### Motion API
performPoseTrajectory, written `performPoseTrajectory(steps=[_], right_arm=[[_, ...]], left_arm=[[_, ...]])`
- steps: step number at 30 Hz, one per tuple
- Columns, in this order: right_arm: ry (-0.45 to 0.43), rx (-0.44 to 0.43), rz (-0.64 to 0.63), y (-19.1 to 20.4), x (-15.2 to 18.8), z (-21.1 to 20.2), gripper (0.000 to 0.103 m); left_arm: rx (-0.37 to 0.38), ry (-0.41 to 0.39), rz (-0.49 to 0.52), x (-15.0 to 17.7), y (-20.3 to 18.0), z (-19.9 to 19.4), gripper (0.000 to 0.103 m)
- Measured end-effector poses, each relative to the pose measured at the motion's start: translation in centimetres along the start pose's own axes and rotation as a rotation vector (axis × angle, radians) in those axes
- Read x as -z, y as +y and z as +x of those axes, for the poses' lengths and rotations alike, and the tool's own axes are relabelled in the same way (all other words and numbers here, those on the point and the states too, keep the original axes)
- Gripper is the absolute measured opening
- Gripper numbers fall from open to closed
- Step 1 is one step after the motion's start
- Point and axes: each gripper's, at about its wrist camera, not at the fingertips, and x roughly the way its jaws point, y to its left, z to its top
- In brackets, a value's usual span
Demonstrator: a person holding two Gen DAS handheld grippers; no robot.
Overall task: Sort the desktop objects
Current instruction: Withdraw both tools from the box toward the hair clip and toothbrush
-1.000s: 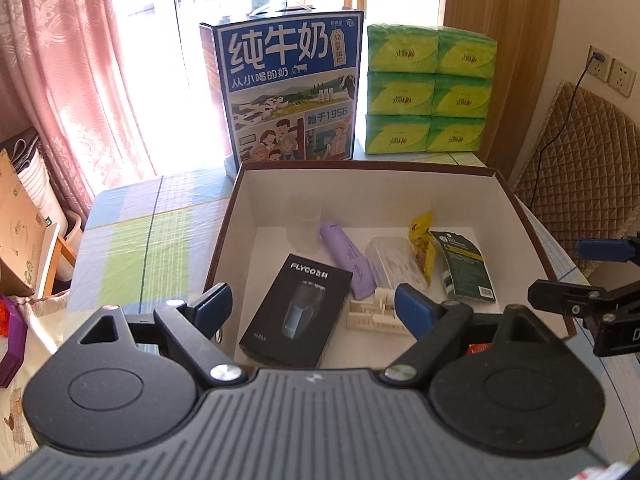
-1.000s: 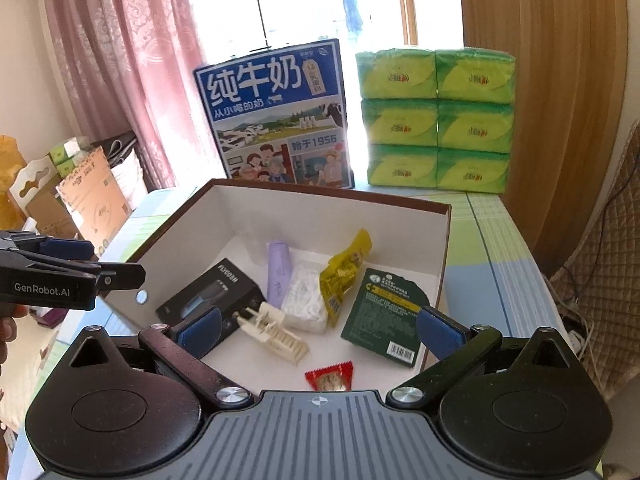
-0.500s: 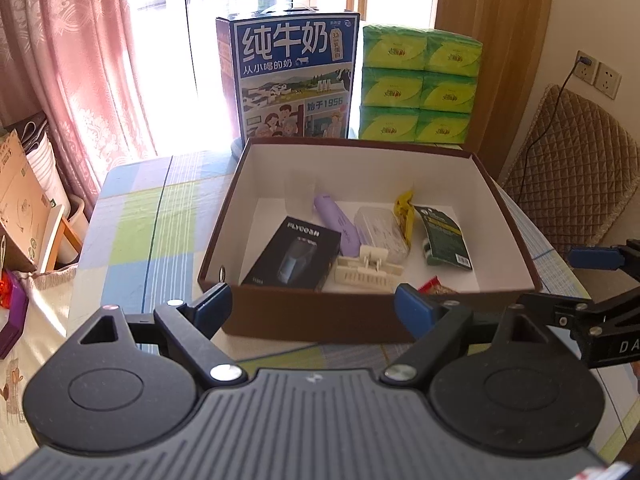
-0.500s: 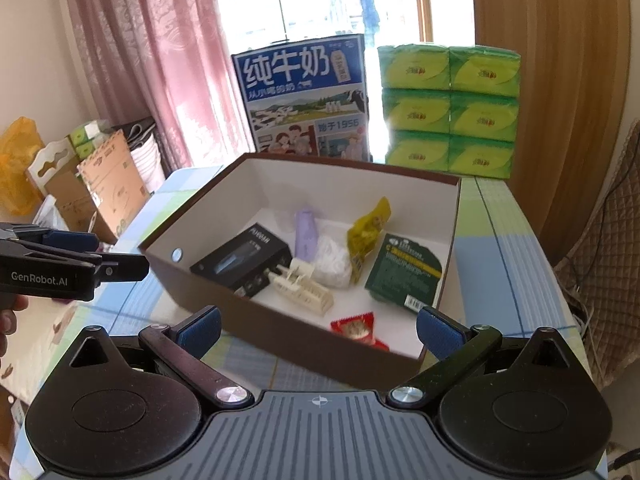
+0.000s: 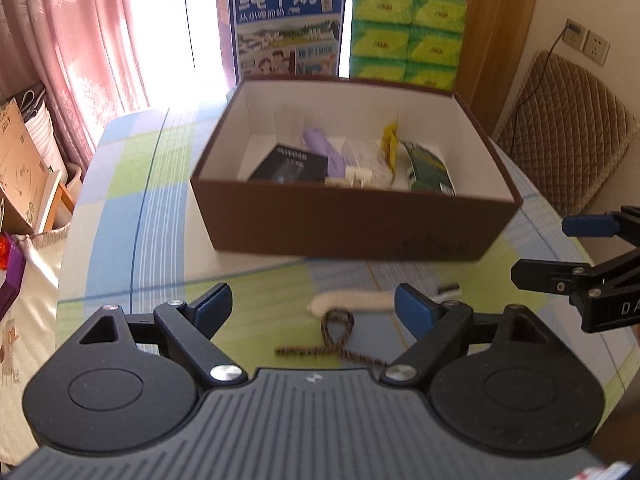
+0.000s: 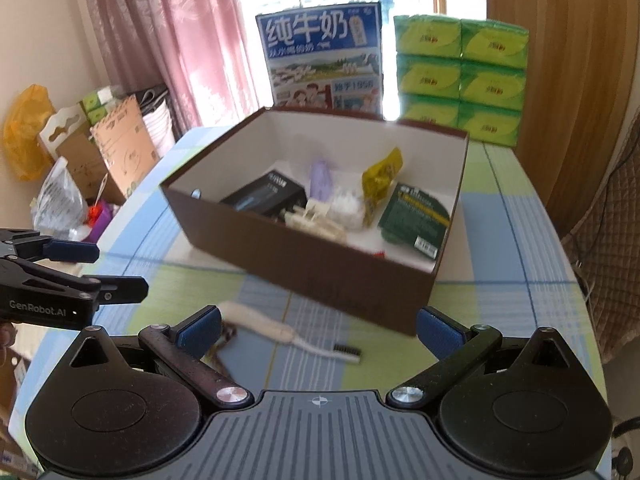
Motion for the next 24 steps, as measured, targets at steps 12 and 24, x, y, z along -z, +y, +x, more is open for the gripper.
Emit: performPoseTrajectory(steps=[12,24], right_arm=[[0.056,-0.02,-0.011,1.1,2.7,-0.2,0.101],[0.151,-0.008,0.011,1.3,6.2,1.4,0.101]], left_arm=[[0.017,0.066,0.006,3.0,-0.7,0.1,0.086],[0.009,0.135,-0.003,5.8,-0.8,1.1,0.086]])
